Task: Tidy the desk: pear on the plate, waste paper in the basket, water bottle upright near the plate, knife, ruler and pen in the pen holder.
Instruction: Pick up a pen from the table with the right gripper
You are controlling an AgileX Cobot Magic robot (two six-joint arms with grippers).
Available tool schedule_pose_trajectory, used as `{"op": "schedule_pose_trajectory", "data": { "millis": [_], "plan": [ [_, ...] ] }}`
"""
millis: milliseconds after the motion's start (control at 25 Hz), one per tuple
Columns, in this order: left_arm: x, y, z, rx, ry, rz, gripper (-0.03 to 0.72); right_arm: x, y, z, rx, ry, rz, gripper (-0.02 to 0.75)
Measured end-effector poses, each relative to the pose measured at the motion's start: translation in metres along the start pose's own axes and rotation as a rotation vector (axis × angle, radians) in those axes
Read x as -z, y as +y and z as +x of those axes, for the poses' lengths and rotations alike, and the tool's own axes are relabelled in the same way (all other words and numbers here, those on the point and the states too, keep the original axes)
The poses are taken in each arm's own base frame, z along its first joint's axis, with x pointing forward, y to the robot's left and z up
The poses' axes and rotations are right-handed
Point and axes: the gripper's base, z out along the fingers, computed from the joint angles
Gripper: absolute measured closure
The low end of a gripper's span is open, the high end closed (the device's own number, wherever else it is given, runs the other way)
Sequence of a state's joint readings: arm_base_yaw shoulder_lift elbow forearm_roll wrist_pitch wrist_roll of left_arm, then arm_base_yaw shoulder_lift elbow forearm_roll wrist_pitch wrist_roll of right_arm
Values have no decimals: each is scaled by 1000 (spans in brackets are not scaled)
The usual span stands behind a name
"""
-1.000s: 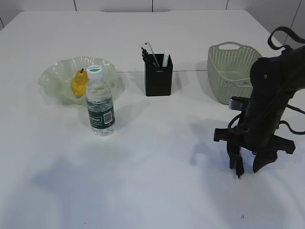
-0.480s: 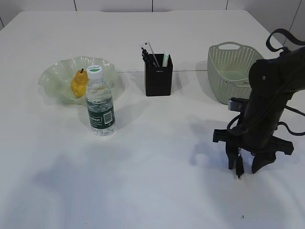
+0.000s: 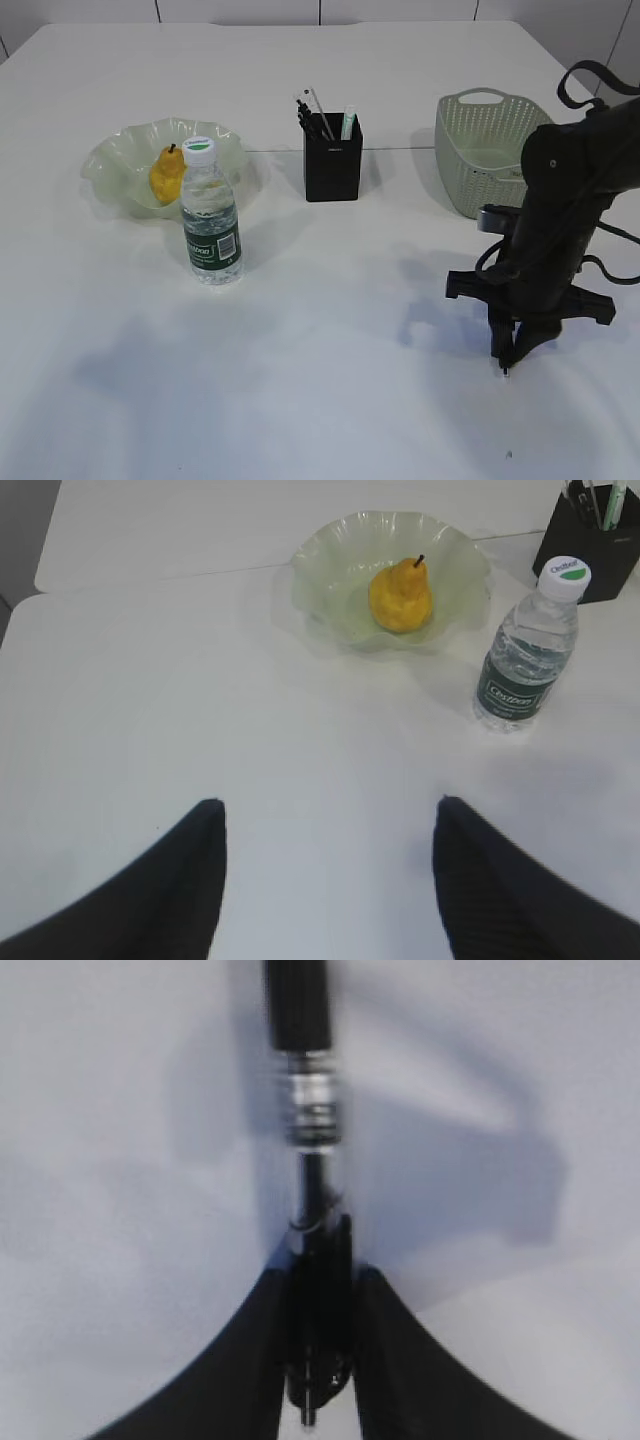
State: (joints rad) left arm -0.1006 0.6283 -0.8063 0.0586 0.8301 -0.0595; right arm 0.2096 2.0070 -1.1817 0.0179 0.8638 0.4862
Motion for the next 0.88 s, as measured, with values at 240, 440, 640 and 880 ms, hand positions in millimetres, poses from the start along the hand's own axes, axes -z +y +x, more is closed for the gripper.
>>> {"op": "schedule_pose_trajectory", "data": {
  "millis": [240,440,640,880],
  "plan": [
    [0,0,0,0,-2,0,231,0,0,1,25,12,6,626],
    [0,0,0,0,-2,0,231,0,-1,2,101,24,11,627],
    [0,0,0,0,-2,0,231,10,-2,5,223,24,9,629],
    [0,0,0,0,-2,0,231,39,-4,14,362,18,-25,630]
  ]
}}
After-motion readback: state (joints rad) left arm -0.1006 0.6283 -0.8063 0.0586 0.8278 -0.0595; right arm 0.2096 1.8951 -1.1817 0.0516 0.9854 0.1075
